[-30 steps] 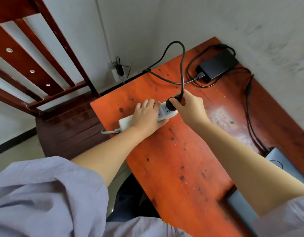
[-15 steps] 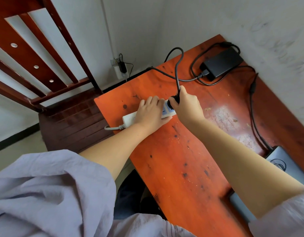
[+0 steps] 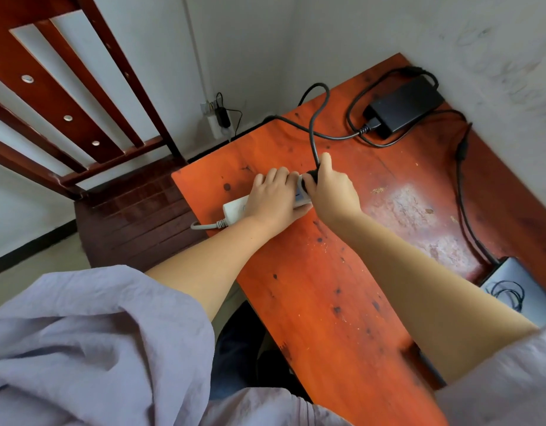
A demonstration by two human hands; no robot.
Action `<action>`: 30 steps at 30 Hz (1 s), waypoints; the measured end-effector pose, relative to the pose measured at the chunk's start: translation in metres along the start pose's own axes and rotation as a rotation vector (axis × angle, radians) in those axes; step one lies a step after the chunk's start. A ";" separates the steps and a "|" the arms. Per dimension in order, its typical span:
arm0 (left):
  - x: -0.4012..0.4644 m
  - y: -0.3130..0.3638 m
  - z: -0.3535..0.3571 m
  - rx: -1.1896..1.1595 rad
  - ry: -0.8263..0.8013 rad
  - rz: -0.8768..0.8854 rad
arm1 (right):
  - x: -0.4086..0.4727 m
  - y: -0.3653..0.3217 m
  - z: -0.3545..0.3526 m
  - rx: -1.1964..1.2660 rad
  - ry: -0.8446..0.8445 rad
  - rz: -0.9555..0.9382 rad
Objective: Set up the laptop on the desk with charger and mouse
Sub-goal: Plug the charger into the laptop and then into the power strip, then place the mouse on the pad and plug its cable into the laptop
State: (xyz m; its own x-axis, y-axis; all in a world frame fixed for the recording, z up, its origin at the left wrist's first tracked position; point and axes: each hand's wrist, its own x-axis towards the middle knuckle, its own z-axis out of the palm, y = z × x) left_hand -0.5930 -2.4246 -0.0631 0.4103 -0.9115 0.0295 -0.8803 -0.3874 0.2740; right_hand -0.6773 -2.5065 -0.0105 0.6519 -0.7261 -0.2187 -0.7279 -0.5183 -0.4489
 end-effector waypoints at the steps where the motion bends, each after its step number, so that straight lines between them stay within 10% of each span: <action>1: 0.000 0.000 0.000 0.001 -0.004 0.003 | 0.001 0.001 0.000 0.003 0.005 -0.008; 14: -0.008 0.010 -0.019 0.060 -0.089 -0.032 | -0.026 0.051 -0.028 0.192 -0.084 0.026; 19: -0.034 0.034 -0.017 -0.032 0.193 0.340 | -0.082 0.127 -0.056 0.216 0.207 0.194; 30: 0.006 0.231 0.008 -0.069 -0.327 1.065 | -0.251 0.224 -0.082 0.125 0.677 0.733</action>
State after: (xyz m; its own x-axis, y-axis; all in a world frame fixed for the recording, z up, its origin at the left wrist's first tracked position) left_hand -0.7963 -2.5205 -0.0071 -0.6377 -0.7697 0.0291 -0.7257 0.6131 0.3124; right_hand -1.0211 -2.4778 0.0151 -0.2340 -0.9713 0.0436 -0.8482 0.1820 -0.4974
